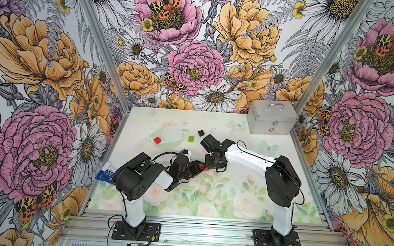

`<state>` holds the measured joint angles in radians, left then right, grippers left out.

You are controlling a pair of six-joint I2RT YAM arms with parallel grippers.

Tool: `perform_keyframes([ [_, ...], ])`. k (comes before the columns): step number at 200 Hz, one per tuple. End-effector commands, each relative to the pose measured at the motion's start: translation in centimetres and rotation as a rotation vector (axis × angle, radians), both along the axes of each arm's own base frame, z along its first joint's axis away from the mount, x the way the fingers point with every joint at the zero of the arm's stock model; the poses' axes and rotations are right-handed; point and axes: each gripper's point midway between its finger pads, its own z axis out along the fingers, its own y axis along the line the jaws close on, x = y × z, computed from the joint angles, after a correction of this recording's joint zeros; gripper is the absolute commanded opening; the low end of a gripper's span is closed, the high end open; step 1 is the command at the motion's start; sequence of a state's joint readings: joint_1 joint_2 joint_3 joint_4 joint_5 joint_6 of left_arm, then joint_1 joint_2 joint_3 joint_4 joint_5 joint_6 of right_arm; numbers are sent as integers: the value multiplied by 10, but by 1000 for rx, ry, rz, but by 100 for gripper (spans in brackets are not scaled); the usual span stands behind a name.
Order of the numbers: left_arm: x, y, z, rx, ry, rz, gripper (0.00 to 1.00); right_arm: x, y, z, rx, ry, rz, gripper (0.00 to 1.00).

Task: Assemble the letter v with lego
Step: Assemble the lego brick with the lego brick.

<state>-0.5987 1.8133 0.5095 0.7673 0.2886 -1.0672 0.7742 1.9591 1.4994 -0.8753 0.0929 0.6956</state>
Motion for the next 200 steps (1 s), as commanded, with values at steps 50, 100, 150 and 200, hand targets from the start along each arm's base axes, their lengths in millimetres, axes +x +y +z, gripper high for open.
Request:
perform_keyframes([
  [50,-19,26,-28,103,112,23,53,-6,6,23,32,1,12,54],
  [100,-19,34,-21,96,104,35,59,-11,-2,54,81,-64,6,67],
  [150,-18,42,5,112,57,38,68,-10,4,101,729,-299,-88,89],
  [200,-13,38,21,99,26,25,68,-4,-10,77,1103,-330,-272,84],
])
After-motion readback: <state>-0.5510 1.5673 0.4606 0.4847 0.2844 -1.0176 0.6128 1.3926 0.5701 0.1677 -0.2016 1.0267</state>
